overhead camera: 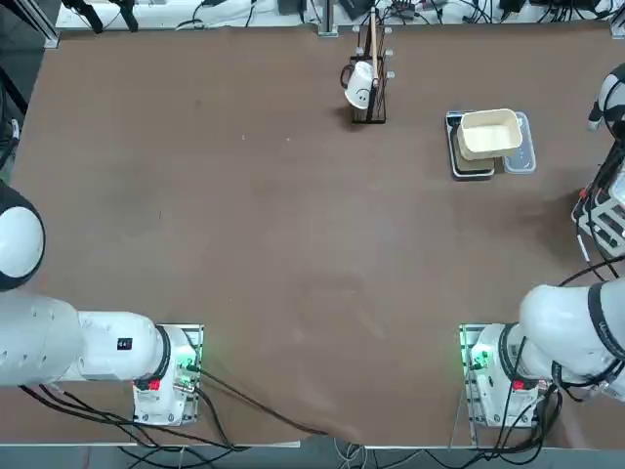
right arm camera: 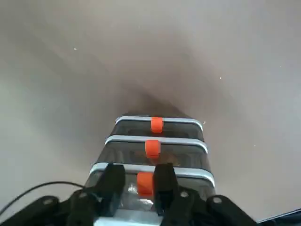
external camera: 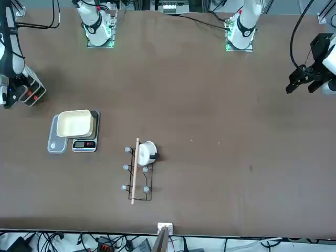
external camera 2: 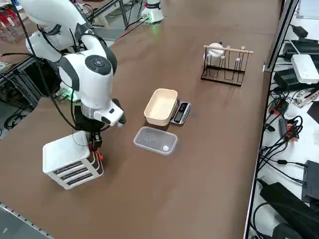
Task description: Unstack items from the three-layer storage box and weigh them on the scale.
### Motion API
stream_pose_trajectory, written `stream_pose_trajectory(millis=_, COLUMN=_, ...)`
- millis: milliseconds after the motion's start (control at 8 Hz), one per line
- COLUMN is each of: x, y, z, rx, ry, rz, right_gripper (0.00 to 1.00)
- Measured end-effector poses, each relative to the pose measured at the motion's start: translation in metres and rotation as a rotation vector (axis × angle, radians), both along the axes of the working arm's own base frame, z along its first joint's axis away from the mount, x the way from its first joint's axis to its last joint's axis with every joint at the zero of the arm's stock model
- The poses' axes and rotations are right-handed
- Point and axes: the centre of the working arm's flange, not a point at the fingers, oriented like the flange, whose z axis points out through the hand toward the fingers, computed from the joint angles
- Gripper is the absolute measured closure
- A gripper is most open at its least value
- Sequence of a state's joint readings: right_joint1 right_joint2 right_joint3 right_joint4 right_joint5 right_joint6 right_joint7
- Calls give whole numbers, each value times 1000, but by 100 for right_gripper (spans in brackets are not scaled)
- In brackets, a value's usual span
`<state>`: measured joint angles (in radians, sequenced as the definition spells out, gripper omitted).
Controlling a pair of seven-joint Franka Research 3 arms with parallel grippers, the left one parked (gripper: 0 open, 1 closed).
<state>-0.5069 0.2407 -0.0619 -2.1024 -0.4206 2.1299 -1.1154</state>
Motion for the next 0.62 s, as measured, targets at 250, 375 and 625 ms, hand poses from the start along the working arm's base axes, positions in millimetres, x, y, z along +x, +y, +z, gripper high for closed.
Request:
stream_pose_trajectory(millis=250, x=2, y=-1, z=0, rx=-4, ry=-9, rz=3, right_gripper=85)
stream_pose_trajectory(millis=375, x=3, y=0, z=1, rx=-4, ry=-10, rz=3, right_gripper=86)
stream_pose_trajectory(millis=625, x=5, y=2, z=1, rx=-14, ry=-10, rz=-4, right_gripper=88)
